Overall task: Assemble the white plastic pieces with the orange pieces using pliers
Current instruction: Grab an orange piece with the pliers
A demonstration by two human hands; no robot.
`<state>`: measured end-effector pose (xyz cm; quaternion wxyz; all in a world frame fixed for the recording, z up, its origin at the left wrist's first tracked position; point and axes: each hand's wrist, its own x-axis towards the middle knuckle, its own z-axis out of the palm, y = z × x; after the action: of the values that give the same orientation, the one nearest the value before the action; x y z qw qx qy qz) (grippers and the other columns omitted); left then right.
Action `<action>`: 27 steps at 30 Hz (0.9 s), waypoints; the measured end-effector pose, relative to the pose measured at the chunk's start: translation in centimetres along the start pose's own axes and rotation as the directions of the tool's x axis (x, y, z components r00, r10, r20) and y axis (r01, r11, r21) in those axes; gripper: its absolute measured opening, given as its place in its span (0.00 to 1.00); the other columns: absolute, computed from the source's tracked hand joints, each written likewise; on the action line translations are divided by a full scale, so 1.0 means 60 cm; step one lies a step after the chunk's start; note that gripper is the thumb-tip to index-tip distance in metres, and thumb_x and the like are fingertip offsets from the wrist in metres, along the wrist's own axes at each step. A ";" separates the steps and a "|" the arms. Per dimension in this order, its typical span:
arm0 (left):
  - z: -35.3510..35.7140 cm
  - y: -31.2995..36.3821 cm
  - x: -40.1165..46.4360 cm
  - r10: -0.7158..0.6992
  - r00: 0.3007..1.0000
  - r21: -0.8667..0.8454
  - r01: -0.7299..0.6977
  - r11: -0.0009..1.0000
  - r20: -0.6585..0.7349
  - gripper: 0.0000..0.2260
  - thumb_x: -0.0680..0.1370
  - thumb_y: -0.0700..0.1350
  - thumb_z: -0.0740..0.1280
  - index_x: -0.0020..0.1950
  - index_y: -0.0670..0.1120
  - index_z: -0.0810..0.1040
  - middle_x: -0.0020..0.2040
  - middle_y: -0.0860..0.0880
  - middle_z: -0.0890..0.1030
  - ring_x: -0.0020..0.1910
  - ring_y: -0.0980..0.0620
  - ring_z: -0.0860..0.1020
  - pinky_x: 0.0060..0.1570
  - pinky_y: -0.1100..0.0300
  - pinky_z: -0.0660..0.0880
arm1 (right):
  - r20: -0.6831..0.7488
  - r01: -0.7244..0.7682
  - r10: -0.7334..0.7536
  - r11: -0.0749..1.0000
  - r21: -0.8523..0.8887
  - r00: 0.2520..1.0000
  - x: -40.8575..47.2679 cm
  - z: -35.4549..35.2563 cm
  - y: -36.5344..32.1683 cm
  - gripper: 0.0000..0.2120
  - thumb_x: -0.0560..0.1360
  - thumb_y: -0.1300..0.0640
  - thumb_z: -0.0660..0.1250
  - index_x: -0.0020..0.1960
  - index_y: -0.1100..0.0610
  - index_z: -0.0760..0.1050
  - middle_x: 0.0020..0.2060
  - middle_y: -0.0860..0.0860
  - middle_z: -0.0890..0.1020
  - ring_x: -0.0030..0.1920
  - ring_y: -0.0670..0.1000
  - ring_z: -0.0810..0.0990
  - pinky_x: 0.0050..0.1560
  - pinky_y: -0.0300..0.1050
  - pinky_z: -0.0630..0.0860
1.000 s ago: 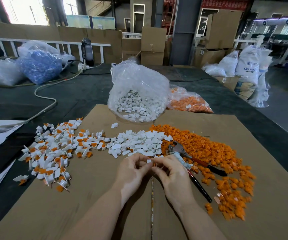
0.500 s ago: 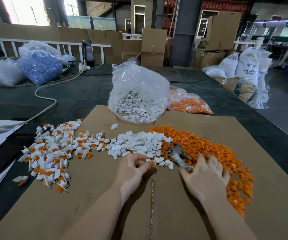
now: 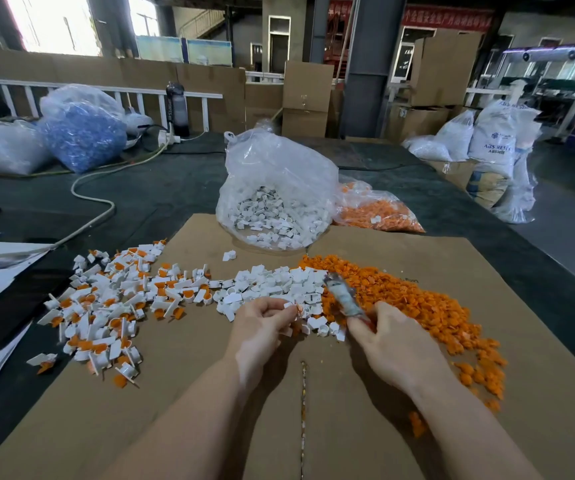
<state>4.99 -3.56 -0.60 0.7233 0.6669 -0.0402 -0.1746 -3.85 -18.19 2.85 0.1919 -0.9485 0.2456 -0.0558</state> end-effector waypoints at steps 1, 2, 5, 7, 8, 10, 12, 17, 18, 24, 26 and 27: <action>0.001 0.003 0.003 -0.006 1.000 -0.019 0.006 1.000 -0.002 0.05 0.74 0.40 0.70 0.46 0.39 0.78 0.35 0.41 0.82 0.32 0.49 0.77 0.35 0.57 0.74 | 0.070 0.018 -0.025 0.995 0.096 0.997 -0.002 -0.004 -0.007 0.16 0.77 0.42 0.56 0.47 0.54 0.70 0.41 0.49 0.75 0.41 0.51 0.75 0.38 0.46 0.70; 0.001 0.007 0.005 -0.006 1.000 -0.012 0.006 1.000 -0.012 0.05 0.74 0.40 0.70 0.45 0.40 0.78 0.33 0.44 0.81 0.28 0.52 0.76 0.31 0.60 0.71 | 0.132 0.029 -0.056 0.980 0.196 0.990 -0.005 -0.006 -0.013 0.15 0.77 0.42 0.57 0.46 0.54 0.73 0.39 0.48 0.77 0.39 0.49 0.76 0.36 0.45 0.70; -0.001 0.014 0.014 -0.025 0.998 -0.022 0.024 0.999 -0.055 0.04 0.75 0.39 0.69 0.47 0.38 0.78 0.34 0.45 0.81 0.30 0.50 0.78 0.32 0.59 0.75 | 0.262 0.025 -0.131 0.927 0.374 0.956 -0.014 -0.013 -0.027 0.18 0.77 0.45 0.60 0.34 0.55 0.71 0.24 0.44 0.70 0.23 0.43 0.66 0.26 0.38 0.59; -0.004 0.016 0.018 -0.038 0.996 -0.017 0.037 0.999 -0.078 0.03 0.75 0.38 0.69 0.46 0.39 0.78 0.37 0.42 0.82 0.35 0.46 0.79 0.42 0.52 0.78 | 0.328 -0.006 -0.155 0.897 0.442 0.932 -0.017 -0.017 -0.034 0.18 0.77 0.47 0.60 0.33 0.56 0.67 0.25 0.50 0.68 0.23 0.46 0.64 0.24 0.39 0.58; -0.006 0.017 0.020 -0.035 0.995 0.005 0.035 0.999 -0.089 0.02 0.75 0.38 0.69 0.45 0.40 0.79 0.37 0.42 0.82 0.36 0.46 0.79 0.44 0.51 0.78 | 0.359 -0.037 -0.157 0.878 0.477 0.920 -0.018 -0.019 -0.036 0.17 0.77 0.48 0.60 0.34 0.56 0.67 0.27 0.52 0.69 0.24 0.48 0.65 0.24 0.38 0.59; -0.008 0.017 0.023 -0.025 0.994 0.025 0.028 0.999 -0.111 0.02 0.74 0.39 0.69 0.42 0.41 0.79 0.34 0.44 0.81 0.35 0.47 0.79 0.43 0.52 0.77 | 0.411 -0.096 -0.156 0.842 0.530 0.898 -0.019 -0.021 -0.041 0.16 0.78 0.49 0.59 0.35 0.56 0.69 0.28 0.54 0.73 0.26 0.50 0.69 0.24 0.35 0.63; -0.008 0.017 0.024 -0.022 0.992 0.034 0.026 0.999 -0.124 0.02 0.74 0.38 0.69 0.41 0.42 0.79 0.32 0.46 0.81 0.31 0.51 0.78 0.37 0.58 0.76 | 0.441 -0.120 -0.156 0.836 0.536 0.884 -0.019 -0.021 -0.043 0.15 0.78 0.49 0.58 0.37 0.57 0.70 0.30 0.54 0.76 0.29 0.51 0.73 0.27 0.36 0.67; -0.003 0.021 0.021 -0.062 0.991 -0.040 0.058 0.998 -0.116 0.01 0.75 0.36 0.68 0.43 0.39 0.78 0.30 0.46 0.80 0.27 0.54 0.77 0.30 0.62 0.75 | 0.417 -0.071 -0.159 0.871 0.486 0.895 -0.021 -0.013 -0.048 0.19 0.78 0.44 0.57 0.38 0.58 0.69 0.26 0.52 0.74 0.26 0.51 0.72 0.29 0.40 0.69; -0.001 0.022 0.020 -0.066 0.991 -0.052 0.060 0.997 -0.114 0.01 0.75 0.36 0.68 0.43 0.39 0.78 0.30 0.47 0.80 0.27 0.53 0.77 0.30 0.61 0.75 | 0.384 -0.028 -0.164 0.893 0.448 0.909 -0.021 -0.010 -0.049 0.20 0.78 0.42 0.58 0.37 0.57 0.69 0.27 0.52 0.73 0.26 0.51 0.71 0.31 0.42 0.68; 0.005 0.019 0.017 -0.079 0.988 -0.077 0.069 0.995 -0.133 0.02 0.75 0.37 0.68 0.43 0.39 0.77 0.31 0.45 0.80 0.30 0.50 0.77 0.36 0.57 0.76 | 0.281 0.022 -0.150 0.911 0.413 0.948 -0.022 -0.001 -0.052 0.20 0.78 0.42 0.59 0.37 0.57 0.69 0.30 0.54 0.72 0.31 0.52 0.71 0.34 0.46 0.66; 0.006 0.017 0.016 -0.071 0.988 -0.081 0.060 0.995 -0.137 0.03 0.74 0.37 0.69 0.41 0.40 0.77 0.28 0.47 0.79 0.27 0.53 0.77 0.31 0.61 0.75 | 0.268 0.010 -0.131 0.913 0.409 0.955 -0.024 0.003 -0.052 0.19 0.78 0.43 0.59 0.39 0.58 0.71 0.31 0.54 0.74 0.31 0.53 0.72 0.35 0.46 0.68; 0.007 0.016 0.015 -0.063 0.988 -0.079 0.053 0.995 -0.140 0.04 0.74 0.37 0.68 0.40 0.40 0.77 0.27 0.48 0.79 0.25 0.55 0.76 0.28 0.63 0.73 | 0.261 0.004 -0.121 0.913 0.408 0.958 -0.025 0.005 -0.051 0.19 0.78 0.43 0.59 0.40 0.58 0.72 0.30 0.54 0.75 0.31 0.52 0.73 0.35 0.46 0.68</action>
<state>5.92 -4.17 0.22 0.7435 0.6508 0.0375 -0.1491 -3.72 -14.90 3.79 0.4141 -0.8942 0.1681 0.0238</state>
